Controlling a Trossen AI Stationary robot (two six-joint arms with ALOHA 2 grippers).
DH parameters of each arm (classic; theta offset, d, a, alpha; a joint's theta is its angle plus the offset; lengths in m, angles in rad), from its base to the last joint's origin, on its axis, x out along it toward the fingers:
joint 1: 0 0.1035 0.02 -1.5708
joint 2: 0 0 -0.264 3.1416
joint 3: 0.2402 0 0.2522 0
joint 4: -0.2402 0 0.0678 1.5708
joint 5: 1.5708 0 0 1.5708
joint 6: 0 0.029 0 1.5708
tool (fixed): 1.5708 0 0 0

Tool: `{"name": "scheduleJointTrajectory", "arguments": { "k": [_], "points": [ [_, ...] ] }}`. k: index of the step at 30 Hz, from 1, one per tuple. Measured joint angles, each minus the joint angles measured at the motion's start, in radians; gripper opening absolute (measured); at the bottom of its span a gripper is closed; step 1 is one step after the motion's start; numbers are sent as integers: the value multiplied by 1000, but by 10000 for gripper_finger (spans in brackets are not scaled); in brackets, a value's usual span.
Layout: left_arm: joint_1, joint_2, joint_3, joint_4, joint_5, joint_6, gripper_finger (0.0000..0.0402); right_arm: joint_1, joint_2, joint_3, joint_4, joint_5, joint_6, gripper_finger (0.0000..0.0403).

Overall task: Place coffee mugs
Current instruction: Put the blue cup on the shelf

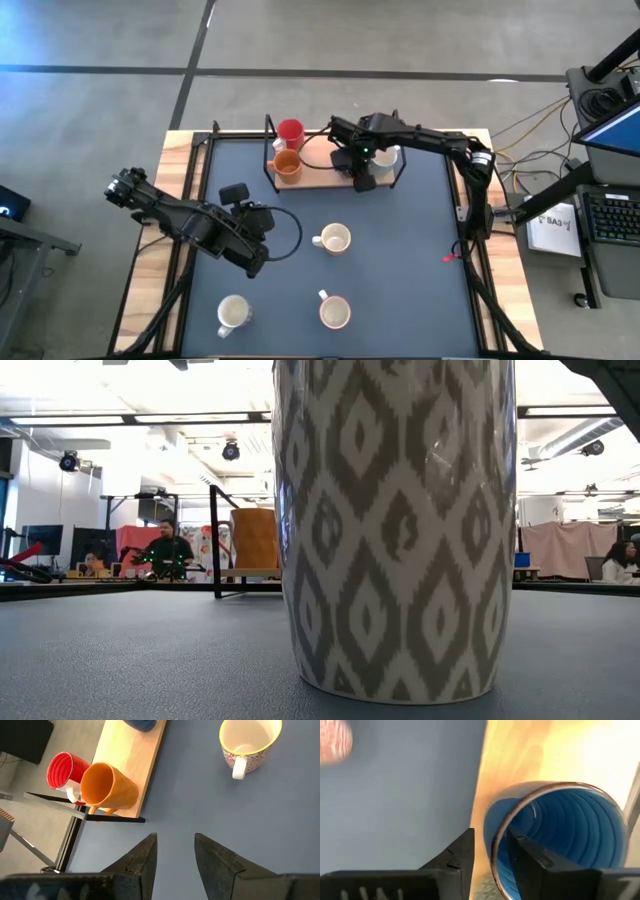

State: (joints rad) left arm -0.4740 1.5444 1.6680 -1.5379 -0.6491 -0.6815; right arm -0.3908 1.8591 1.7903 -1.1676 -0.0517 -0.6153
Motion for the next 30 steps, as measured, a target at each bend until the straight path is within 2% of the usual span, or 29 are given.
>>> {"name": "scheduleJointTrajectory", "arguments": {
  "k": [4,10,13,19,30],
  "points": [
    [0,0,0,0,0,13,114,0,0,39,3,1,211,120],
    [0,-1,0,0,0,18,114,-4,-3,101,51,2,612,128],
    [0,-2,0,0,0,18,113,-10,-3,102,63,8,737,128],
    [0,-6,0,-1,1,18,114,-13,2,62,93,106,802,130],
    [0,-9,0,-4,4,18,114,-11,2,30,139,105,839,130]
  ]
}}
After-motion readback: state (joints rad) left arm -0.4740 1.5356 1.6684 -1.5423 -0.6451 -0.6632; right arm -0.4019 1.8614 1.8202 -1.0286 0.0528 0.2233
